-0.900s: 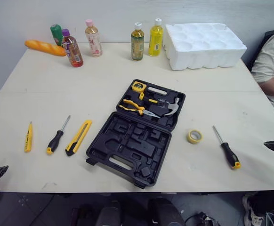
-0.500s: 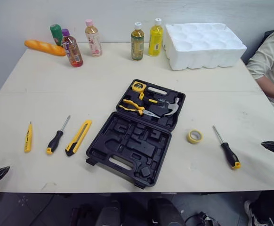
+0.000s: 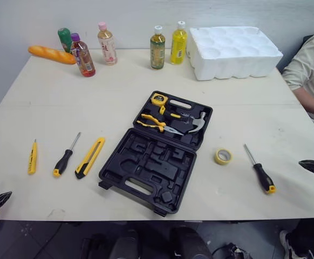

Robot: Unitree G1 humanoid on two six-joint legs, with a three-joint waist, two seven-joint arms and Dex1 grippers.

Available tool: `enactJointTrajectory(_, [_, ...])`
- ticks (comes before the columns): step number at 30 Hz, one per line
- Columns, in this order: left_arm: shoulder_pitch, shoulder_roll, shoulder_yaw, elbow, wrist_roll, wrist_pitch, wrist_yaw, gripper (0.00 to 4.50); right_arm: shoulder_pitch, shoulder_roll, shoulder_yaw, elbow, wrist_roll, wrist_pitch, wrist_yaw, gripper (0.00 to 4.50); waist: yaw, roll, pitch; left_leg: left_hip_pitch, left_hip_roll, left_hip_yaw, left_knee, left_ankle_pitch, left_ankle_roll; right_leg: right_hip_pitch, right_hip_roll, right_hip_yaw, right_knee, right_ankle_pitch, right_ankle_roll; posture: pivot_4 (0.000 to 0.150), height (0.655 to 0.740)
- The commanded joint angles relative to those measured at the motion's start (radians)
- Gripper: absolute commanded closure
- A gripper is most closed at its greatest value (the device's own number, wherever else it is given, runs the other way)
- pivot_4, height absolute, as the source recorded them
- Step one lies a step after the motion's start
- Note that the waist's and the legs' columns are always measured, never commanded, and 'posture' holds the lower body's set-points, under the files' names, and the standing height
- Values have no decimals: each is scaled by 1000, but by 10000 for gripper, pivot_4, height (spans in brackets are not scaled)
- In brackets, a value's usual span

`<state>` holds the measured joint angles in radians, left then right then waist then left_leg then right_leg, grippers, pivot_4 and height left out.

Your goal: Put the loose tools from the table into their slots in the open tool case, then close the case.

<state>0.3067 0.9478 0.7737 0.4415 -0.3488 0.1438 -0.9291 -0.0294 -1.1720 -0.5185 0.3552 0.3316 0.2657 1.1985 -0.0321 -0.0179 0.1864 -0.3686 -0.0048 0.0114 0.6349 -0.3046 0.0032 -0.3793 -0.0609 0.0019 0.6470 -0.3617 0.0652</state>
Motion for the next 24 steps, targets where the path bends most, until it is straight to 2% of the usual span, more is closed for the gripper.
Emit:
enactJointTrajectory(1, [-3,24,14,-34,-26,28,-25,300,-6,-13,-31,-28,9,7,-10,0,0,0,0,0,0,0,0,0,0,0,0,0,0,0,0,1500,7400])
enactJointTrajectory(4, [-3,27,10,-126,-50,69,-61,300,15,-15,-56,-101,44,64,5,0,0,0,0,0,0,0,0,0,0,0,0,0,0,0,0,1500,7400])
enactJointTrajectory(7, [-42,34,-24,-250,-102,188,-74,300,28,10,-84,-244,107,163,-13,0,1,0,0,0,0,0,0,0,0,0,0,0,1,0,0,1500,7400])
enactJointTrajectory(11, [-139,54,-139,-415,-148,295,-92,300,50,55,-77,-443,155,248,-62,0,4,0,0,0,0,-1,1,1,-1,1,0,-1,1,0,0,1500,7400])
enactJointTrajectory(13, [-242,61,-238,-447,-129,314,-75,300,51,79,-49,-556,186,306,-100,0,6,0,0,-1,0,-1,1,1,-1,1,0,-2,1,0,1,1500,7400])
enactJointTrajectory(17, [-564,-3,-462,-397,-82,361,-18,300,-13,180,94,-779,237,396,-239,0,7,-1,0,-3,0,-3,5,2,-2,2,1,-4,3,1,2,1500,7400])
enactJointTrajectory(18, [-623,-22,-502,-378,-70,368,-11,4355,-27,195,128,-803,228,415,-270,0,4,-1,0,-3,0,-3,7,1,-2,1,1,-4,3,1,2,1500,7400])
enactJointTrajectory(20, [-726,-52,-585,-347,-33,375,0,8283,-52,220,188,-836,214,441,-321,0,2,-1,0,-4,1,-2,11,1,-2,1,3,-3,8,1,2,1500,7400])
enactJointTrajectory(21, [-769,-64,-632,-328,-7,367,-7,13505,-64,232,217,-845,207,453,-345,0,2,-1,0,-5,1,-1,13,1,-2,0,3,-2,9,1,3,1500,7400])
enactJointTrajectory(24, [-897,-119,-769,-230,91,321,-15,26774,-103,277,307,-848,175,474,-418,8291,6,-1,0,-6,0,0,15,1,-2,0,3,-1,9,2,4,1500,7400])
